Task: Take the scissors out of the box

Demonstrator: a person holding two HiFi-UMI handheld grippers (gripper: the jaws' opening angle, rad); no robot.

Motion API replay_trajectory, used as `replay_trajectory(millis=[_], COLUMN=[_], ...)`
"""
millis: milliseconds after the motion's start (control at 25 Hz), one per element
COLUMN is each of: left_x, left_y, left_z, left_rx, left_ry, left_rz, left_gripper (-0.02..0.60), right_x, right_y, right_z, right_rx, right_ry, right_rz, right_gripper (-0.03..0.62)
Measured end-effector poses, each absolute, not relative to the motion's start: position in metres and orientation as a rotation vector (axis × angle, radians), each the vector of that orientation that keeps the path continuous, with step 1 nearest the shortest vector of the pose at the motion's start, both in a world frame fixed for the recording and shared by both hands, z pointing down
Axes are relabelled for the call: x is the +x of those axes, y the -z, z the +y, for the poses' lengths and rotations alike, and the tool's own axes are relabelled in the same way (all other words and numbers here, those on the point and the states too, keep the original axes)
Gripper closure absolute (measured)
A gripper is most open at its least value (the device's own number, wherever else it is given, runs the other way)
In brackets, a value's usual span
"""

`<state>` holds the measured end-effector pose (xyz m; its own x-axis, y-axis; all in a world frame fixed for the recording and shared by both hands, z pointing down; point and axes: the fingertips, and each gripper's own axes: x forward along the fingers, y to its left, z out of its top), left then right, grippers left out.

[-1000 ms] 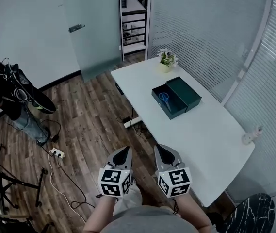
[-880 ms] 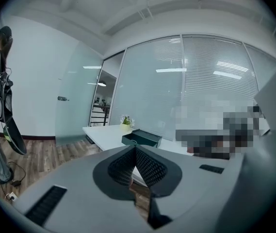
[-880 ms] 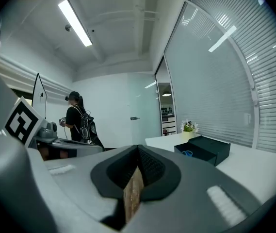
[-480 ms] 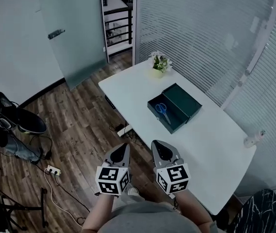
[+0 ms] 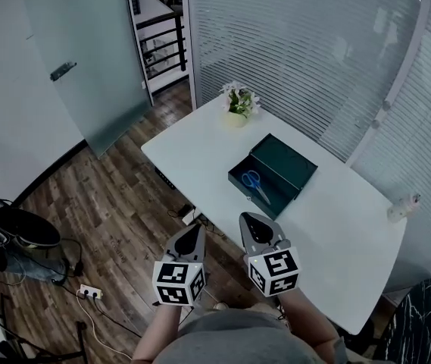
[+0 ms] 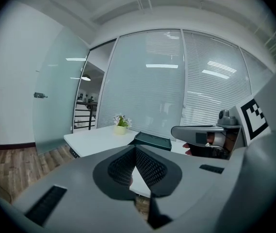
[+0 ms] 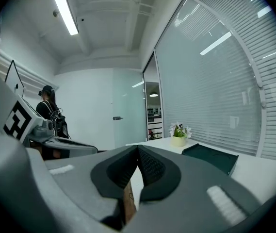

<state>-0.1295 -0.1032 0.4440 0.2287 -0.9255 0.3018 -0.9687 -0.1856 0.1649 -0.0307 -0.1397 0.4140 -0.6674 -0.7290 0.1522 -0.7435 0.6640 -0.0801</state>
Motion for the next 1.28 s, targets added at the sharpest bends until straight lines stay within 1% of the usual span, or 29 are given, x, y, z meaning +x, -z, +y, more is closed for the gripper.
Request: replay_trajectory(millis=[200,520,840,1280], left_x=[-0.138,-0.14,-0.155,-0.155], left_y=[-0.445,-0.458,-0.468,-0.491], left_z=[-0.124,-0.166,-0.233,-0.306], left_rx=[2.202,2.207,2.21,2.239], left_ry=[-0.211,-0.233,-0.253,-0.33], left_rz=[-1.736,-1.694,-1.641,-1.506], left_gripper=[0.575,0.575,0.575,0.575], right_x=[-0.034,-0.011,-0.015,-0.01], right_y=[-0.419,-0.424,-0.441,-0.511], right_z=[-0.168,-0.227,-0.3,-0.389], right_rx=[1.271,1.373,1.388,1.27], right_ry=[-0.212,-0.152,-0.136,-0.177], right_rz=[-2.737,-2.639,-2.539,-2.328], right_gripper=[0.585,0.585,0.585,0.585])
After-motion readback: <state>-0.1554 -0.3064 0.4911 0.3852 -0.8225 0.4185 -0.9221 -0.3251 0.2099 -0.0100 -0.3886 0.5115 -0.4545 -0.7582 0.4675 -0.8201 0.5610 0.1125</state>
